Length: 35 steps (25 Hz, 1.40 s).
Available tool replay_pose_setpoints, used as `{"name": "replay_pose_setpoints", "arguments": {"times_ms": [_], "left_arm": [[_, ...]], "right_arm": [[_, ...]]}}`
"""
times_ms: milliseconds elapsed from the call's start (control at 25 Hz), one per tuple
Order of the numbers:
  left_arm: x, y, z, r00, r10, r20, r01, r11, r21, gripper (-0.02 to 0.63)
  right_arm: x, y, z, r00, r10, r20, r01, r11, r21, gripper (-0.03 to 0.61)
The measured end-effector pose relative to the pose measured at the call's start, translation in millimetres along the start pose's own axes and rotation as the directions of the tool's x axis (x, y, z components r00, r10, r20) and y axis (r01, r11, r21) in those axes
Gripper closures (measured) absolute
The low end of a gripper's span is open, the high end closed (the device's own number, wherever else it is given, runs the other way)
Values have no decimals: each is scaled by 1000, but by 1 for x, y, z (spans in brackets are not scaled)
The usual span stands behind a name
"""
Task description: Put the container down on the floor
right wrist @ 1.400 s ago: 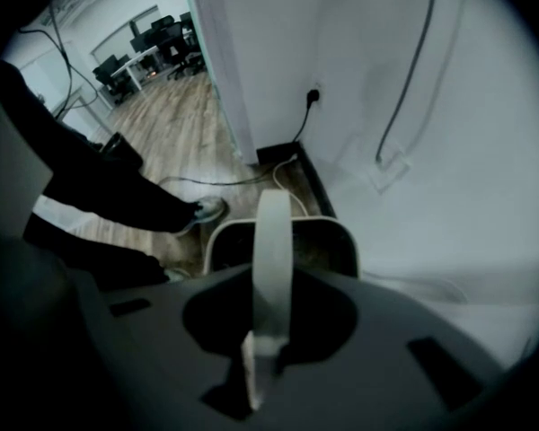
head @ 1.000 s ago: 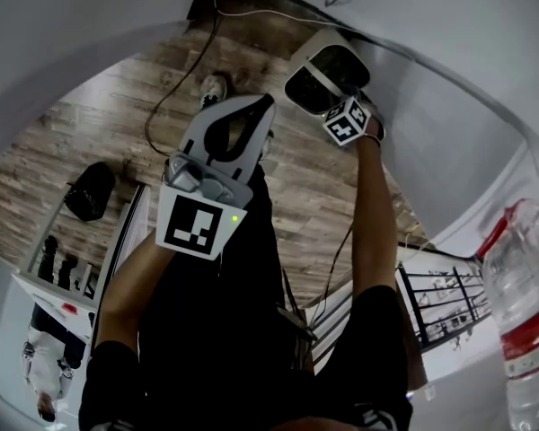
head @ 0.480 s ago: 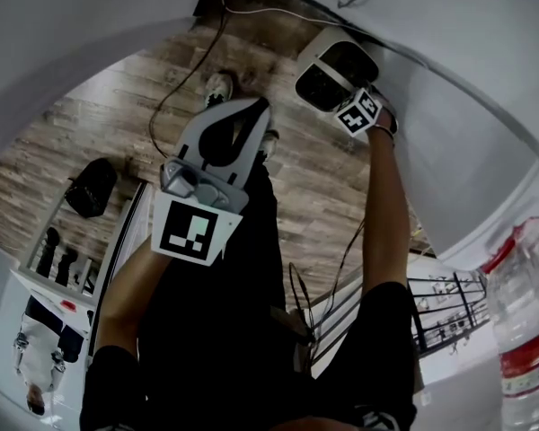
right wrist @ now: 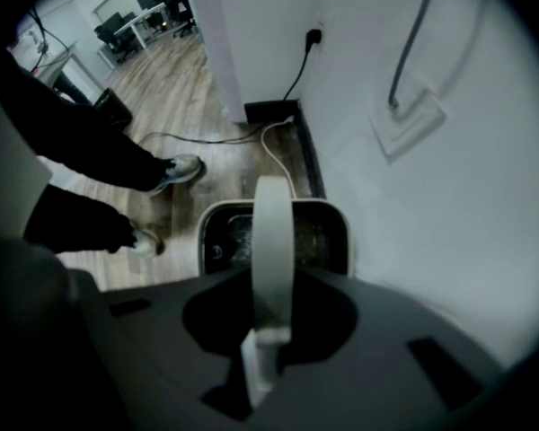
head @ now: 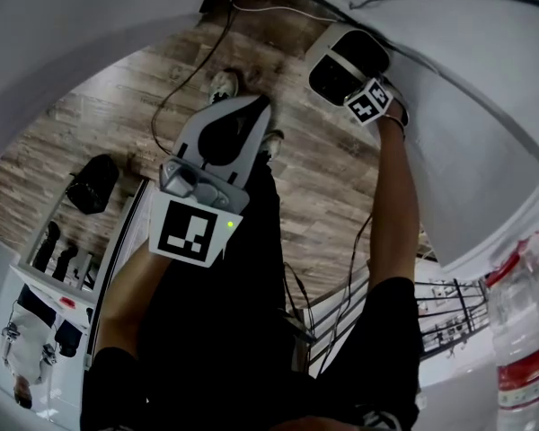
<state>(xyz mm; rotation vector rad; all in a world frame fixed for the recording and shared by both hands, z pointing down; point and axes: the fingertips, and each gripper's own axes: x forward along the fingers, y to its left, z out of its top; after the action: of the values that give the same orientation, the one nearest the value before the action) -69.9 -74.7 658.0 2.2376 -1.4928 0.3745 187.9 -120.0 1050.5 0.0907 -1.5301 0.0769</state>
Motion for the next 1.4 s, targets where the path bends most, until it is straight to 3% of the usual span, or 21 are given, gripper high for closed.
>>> {"name": "replay_pose_setpoints", "arguments": {"times_ms": [560, 800, 1080, 1400], "left_arm": [[1, -2, -14, 1000, 14, -14, -14, 1000, -20, 588], [3, -5, -18, 1000, 12, -17, -12, 999, -32, 588], [5, -9, -18, 1000, 14, -17, -15, 999, -35, 588], [5, -13, -16, 1000, 4, -18, -4, 999, -33, 588]], "right_arm": [[10, -25, 10, 997, -74, 11, 74, 997, -20, 514], [13, -40, 14, 988, -149, 29, 148, 989, 28, 505], [15, -32, 11, 995, -82, 56, 75, 990, 115, 442], [7, -24, 7, 996, -62, 65, 54, 992, 113, 407]]}}
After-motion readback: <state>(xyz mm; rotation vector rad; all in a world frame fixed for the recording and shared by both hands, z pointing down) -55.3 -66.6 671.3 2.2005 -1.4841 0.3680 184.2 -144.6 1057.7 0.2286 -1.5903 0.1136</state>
